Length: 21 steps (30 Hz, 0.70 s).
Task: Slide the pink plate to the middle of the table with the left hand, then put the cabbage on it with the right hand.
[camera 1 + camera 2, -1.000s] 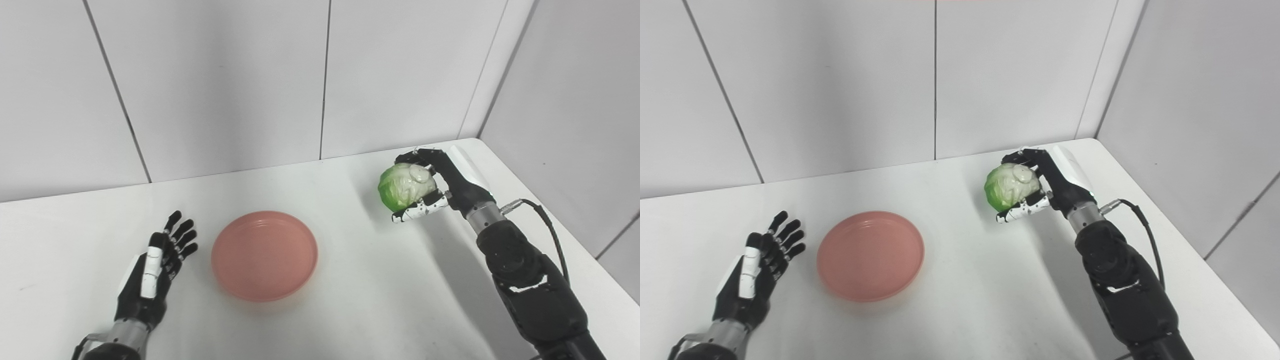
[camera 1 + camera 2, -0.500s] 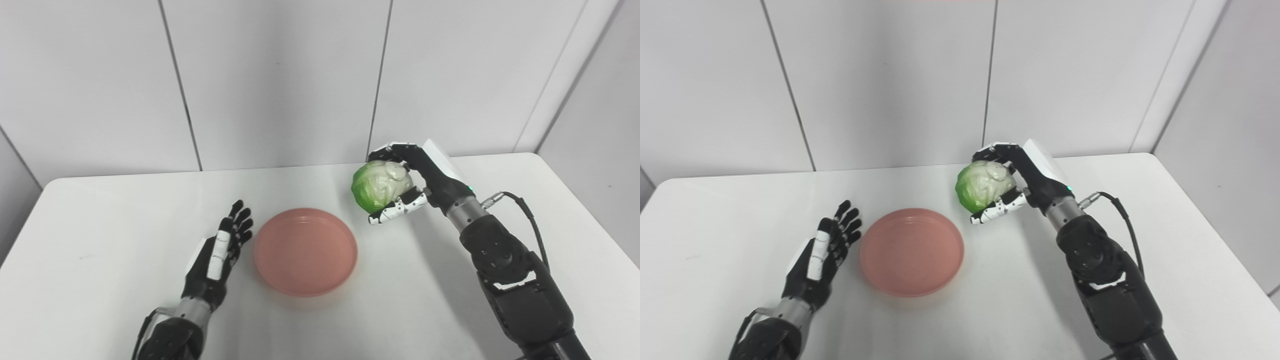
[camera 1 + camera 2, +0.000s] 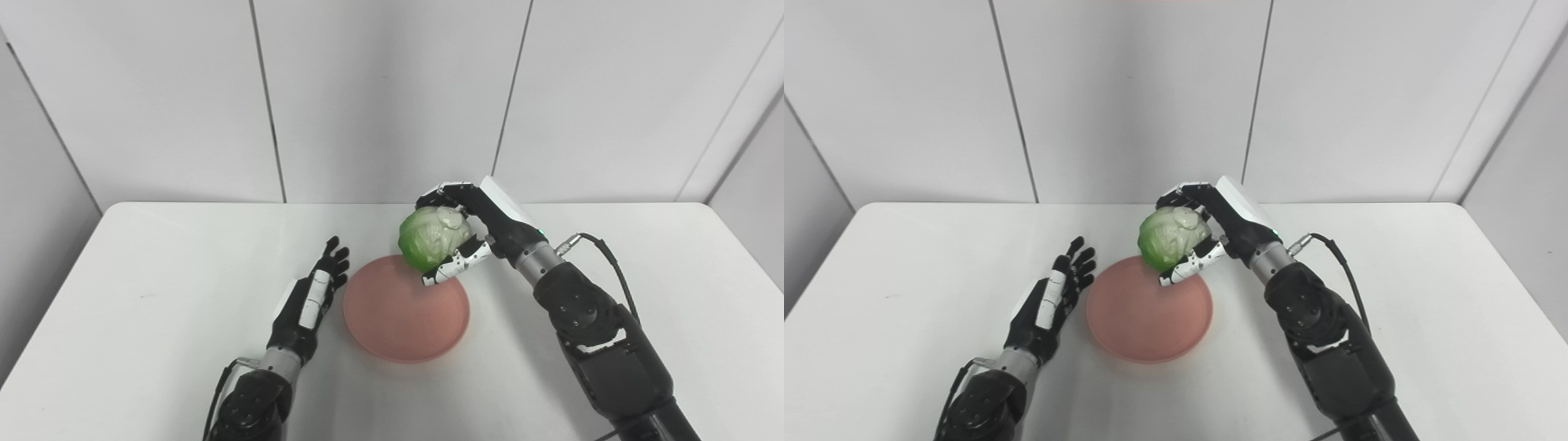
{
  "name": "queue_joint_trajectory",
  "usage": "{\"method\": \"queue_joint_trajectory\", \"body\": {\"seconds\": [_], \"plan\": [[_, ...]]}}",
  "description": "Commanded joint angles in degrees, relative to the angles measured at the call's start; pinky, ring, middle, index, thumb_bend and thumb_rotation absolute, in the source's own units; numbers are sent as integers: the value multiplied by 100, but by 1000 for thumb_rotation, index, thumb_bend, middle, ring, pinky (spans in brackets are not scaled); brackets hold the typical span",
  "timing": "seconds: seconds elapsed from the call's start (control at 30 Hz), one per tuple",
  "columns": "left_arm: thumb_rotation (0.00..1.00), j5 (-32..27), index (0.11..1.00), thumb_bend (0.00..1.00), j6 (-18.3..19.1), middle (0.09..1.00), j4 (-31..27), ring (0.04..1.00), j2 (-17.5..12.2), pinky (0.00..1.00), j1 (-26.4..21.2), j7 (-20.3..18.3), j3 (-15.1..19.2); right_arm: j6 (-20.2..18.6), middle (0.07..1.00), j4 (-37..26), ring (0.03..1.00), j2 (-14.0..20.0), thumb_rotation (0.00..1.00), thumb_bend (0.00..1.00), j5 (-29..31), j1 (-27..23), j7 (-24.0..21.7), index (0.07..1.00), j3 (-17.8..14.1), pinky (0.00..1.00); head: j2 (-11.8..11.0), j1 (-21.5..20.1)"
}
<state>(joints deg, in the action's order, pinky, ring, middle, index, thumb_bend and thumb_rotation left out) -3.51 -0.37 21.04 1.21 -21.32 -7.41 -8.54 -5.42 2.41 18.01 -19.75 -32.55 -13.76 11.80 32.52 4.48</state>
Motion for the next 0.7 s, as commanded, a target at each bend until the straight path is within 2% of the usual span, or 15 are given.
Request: {"method": "queue_joint_trajectory", "body": {"seconds": [0.0, 0.33, 0.47, 0.67], "plan": [[1000, 175, 978, 824, 438, 967, 279, 963, 175, 955, 63, -69, -180, 150, 485, -66, 418, -16, 0, 517, 60, -267, -31, 519, -7, 370, 6, 12], [1000, 259, 973, 807, 439, 964, 271, 958, 188, 945, 47, -43, -233, 417, 485, 413, 417, -205, 0, 518, -109, -228, 38, 515, 203, 388, 32, 56], [1000, 274, 973, 810, 437, 965, 252, 956, 196, 934, 44, -30, -240, 617, 485, 675, 416, -200, 0, 517, -143, -221, 25, 516, 285, 391, 60, 80], [1000, 309, 967, 816, 442, 961, 239, 951, 197, 926, 40, 13, -253, 689, 485, 790, 418, -161, 0, 518, -230, -206, 9, 514, 340, 404, 64, 96]]}}
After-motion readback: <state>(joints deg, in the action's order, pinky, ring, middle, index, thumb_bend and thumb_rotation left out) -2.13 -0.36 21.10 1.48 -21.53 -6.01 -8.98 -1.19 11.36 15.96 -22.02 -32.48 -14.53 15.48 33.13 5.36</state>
